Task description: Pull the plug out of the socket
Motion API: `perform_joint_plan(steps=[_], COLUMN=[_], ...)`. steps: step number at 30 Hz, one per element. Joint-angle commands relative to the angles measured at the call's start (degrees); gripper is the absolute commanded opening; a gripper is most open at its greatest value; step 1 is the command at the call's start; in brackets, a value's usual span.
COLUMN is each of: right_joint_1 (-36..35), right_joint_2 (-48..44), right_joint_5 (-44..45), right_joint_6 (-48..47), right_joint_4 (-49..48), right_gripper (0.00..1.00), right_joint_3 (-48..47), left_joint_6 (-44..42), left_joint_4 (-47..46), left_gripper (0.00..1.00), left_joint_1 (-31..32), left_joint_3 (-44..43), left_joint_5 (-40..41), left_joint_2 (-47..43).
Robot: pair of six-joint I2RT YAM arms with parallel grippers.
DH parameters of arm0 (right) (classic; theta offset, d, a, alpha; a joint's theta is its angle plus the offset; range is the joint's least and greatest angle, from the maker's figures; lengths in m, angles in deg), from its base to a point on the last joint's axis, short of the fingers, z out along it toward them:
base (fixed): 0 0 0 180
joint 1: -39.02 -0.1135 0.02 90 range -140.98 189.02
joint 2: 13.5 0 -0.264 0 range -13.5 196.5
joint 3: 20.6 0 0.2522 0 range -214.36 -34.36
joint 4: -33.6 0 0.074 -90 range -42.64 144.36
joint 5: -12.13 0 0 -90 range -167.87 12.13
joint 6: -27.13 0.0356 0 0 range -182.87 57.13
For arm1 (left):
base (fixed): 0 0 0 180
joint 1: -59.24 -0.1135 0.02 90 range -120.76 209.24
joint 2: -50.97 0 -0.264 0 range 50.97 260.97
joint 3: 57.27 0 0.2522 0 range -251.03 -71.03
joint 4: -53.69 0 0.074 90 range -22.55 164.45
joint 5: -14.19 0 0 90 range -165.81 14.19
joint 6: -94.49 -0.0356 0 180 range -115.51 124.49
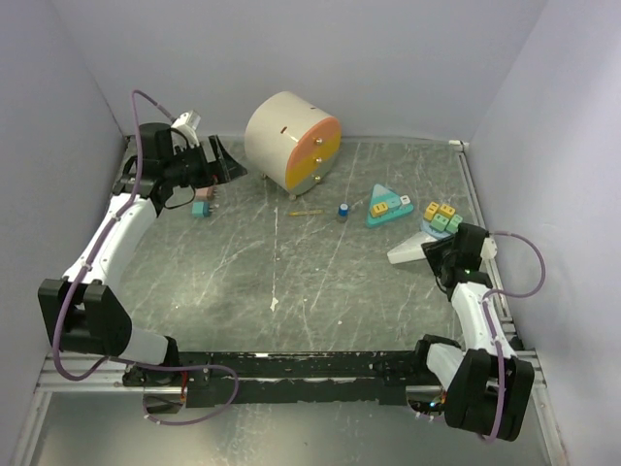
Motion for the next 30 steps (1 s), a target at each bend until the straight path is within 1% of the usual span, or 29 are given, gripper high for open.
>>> perform_joint_plan(steps=[1, 3, 5, 7, 9, 10, 13, 15, 17, 20, 21, 22, 25, 27, 30], right_joint_1=[-0.64, -0.64, -0.60, -0.64, -0.64, -0.64, -0.56, -0.58, -0.64, -0.64, -0.64, -0.64, -0.99, -2.19, -5.87], right_joint_2=[2.65, 0.49, -2.61, -6.17, -8.89, -9.62, -9.58, -10.11, -11.01, -10.03, -8.08, -6.22, 2.07, 8.53, 16.17], right_joint_5=[-8.40, -3.68, -1.58, -0.87, 1.02, 2.09, 5.08, 3.72, -1.32, -10.90, -14.21, -17.21, -21.88, -23.43, -21.82], right_joint_6=[-1.28, 0.32, 1.85, 4.64, 6.30, 6.89, 5.91, 1.39, -6.99, -13.46, -14.80, -15.72, -16.21, -16.05, -17.46], right_joint_4=[18.54, 21.83, 23.37, 25.13, 26.49, 27.20, 27.87, 23.59, 16.66, 6.67, 1.41, -1.78, -11.63, -15.87, -17.41], right_gripper=[0.03, 0.08, 0.20, 0.34, 0.57, 0.66, 0.84, 0.88, 0.91, 0.95, 0.96, 0.96, 0.96, 0.96, 0.96], right_joint_3=[5.68, 5.39, 6.50, 7.90, 8.20, 7.74, 4.65, 2.96, 2.11, 0.53, 0.13, -0.59, -3.79, -7.47, -14.70], left_joint_6=[1.46, 1.79, 2.58, 2.26, 2.25, 2.57, 2.97, 2.54, 2.20, 2.19, 2.19, 2.14, 1.76, 1.59, 1.33], left_joint_4=[-3.12, -2.69, -3.80, -3.48, -3.02, -3.28, -4.24, -3.77, -3.58, -3.81, -3.92, -3.96, -3.89, -3.84, -3.88], left_gripper=[1.00, 0.99, 1.00, 1.00, 1.00, 1.00, 0.99, 1.00, 1.00, 1.00, 1.00, 0.99, 0.99, 0.99, 0.99], left_joint_1=[-1.56, -2.61, -3.43, -3.57, -3.65, -3.73, -3.71, -3.74, -3.67, -3.66, -3.66, -3.66, -3.66, -3.66, -3.53], left_joint_3=[1.18, 0.66, 1.20, 1.36, 1.07, 1.16, 1.89, 1.77, 1.87, 2.08, 2.15, 2.19, 2.19, 2.27, 2.45], left_joint_5=[-3.41, -5.39, -6.66, -5.56, -5.70, -6.35, -7.10, -6.02, -5.25, -5.15, -5.20, -5.16, -4.43, -4.03, -3.51], left_joint_2=[0.48, 1.11, 0.75, 0.75, 1.23, 1.33, 1.17, 0.77, 0.33, 0.45, 0.61, 0.72, 0.73, 0.71, 1.05])
